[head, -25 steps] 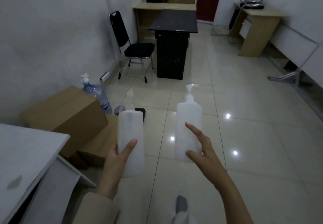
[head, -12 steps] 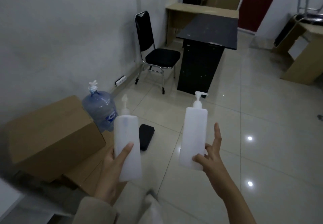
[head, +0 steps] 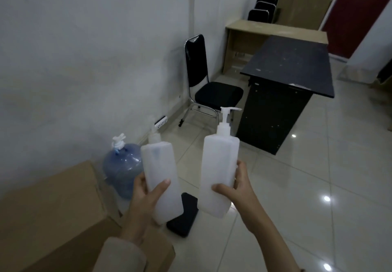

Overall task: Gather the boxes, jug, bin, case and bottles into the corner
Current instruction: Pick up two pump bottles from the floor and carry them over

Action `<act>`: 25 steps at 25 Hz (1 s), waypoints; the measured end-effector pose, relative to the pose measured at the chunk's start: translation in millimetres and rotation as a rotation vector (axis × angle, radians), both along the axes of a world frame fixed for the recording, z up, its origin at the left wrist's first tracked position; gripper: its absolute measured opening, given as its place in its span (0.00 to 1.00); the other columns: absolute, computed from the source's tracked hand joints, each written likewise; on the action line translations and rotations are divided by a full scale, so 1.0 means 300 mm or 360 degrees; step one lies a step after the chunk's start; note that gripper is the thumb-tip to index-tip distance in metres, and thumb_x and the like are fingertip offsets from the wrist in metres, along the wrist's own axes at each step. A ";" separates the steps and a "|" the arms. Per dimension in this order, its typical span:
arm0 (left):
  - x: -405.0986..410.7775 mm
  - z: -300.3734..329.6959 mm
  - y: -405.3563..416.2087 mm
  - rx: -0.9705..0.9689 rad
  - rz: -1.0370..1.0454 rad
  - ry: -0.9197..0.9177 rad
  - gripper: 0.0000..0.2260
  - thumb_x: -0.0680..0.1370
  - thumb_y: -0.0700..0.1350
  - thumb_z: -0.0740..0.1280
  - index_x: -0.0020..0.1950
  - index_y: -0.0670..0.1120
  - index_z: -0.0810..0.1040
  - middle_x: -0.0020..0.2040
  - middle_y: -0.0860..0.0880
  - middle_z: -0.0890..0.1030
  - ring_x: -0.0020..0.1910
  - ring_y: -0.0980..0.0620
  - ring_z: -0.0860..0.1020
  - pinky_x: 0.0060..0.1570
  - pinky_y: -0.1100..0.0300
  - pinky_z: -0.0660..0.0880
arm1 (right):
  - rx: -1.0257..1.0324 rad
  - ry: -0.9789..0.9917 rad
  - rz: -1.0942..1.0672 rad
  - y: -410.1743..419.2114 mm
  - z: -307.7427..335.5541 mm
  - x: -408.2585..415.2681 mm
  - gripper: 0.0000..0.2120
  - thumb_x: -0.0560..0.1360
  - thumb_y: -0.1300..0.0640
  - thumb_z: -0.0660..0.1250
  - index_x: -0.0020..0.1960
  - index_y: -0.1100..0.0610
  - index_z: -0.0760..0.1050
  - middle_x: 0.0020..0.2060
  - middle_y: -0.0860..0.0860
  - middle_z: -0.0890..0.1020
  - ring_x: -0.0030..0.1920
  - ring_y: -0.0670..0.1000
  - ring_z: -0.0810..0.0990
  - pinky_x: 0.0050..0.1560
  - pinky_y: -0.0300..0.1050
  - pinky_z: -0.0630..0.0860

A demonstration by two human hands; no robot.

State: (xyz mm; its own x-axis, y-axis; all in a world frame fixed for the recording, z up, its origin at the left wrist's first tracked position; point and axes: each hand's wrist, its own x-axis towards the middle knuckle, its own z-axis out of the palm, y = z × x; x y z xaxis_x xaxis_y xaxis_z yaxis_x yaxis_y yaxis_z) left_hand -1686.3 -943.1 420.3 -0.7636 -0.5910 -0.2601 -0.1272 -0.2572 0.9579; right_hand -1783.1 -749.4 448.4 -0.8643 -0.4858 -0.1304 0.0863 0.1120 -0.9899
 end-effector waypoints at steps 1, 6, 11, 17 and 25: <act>-0.041 0.003 -0.047 -0.0010 0.0025 0.0033 0.29 0.56 0.55 0.77 0.53 0.58 0.69 0.53 0.49 0.77 0.52 0.45 0.78 0.47 0.47 0.78 | -0.0018 0.0005 0.0012 -0.056 0.000 -0.054 0.34 0.60 0.50 0.73 0.59 0.38 0.59 0.55 0.43 0.73 0.53 0.46 0.77 0.38 0.37 0.78; -0.149 -0.015 -0.202 -0.0096 0.0131 0.0104 0.37 0.54 0.50 0.77 0.58 0.65 0.66 0.56 0.57 0.74 0.54 0.54 0.75 0.49 0.49 0.76 | -0.0097 0.0025 0.0086 -0.272 -0.021 -0.247 0.26 0.67 0.56 0.73 0.52 0.35 0.63 0.53 0.40 0.73 0.52 0.43 0.76 0.33 0.34 0.77; -0.224 -0.062 -0.302 -0.0110 0.0464 0.0089 0.36 0.66 0.35 0.74 0.62 0.65 0.63 0.56 0.57 0.74 0.54 0.51 0.76 0.52 0.40 0.76 | -0.0058 0.0090 0.0200 -0.470 -0.061 -0.411 0.24 0.65 0.47 0.75 0.52 0.35 0.64 0.52 0.43 0.75 0.50 0.43 0.77 0.39 0.38 0.77; -0.386 -0.137 -0.434 -0.0030 0.1102 0.0018 0.22 0.59 0.53 0.75 0.49 0.65 0.71 0.55 0.56 0.77 0.53 0.54 0.78 0.47 0.45 0.79 | 0.0060 0.0099 0.0537 -0.732 -0.157 -0.726 0.25 0.66 0.48 0.74 0.56 0.37 0.64 0.51 0.43 0.75 0.48 0.42 0.78 0.34 0.34 0.77; -0.799 -0.268 -0.623 -0.0091 0.1615 -0.0306 0.25 0.68 0.39 0.74 0.62 0.48 0.68 0.62 0.44 0.74 0.57 0.46 0.75 0.56 0.44 0.75 | 0.0311 0.0245 0.1098 -1.092 -0.292 -1.187 0.25 0.64 0.60 0.75 0.53 0.47 0.66 0.52 0.48 0.75 0.53 0.46 0.77 0.48 0.44 0.80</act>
State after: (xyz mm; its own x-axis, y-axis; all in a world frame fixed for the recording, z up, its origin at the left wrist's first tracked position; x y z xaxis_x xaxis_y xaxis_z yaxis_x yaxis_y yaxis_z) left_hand -1925.9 -1129.9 340.0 0.1523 -0.9489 -0.2762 -0.0284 -0.2836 0.9585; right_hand -2139.2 -1076.9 360.9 -0.3857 -0.9064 -0.1721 -0.2059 0.2664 -0.9416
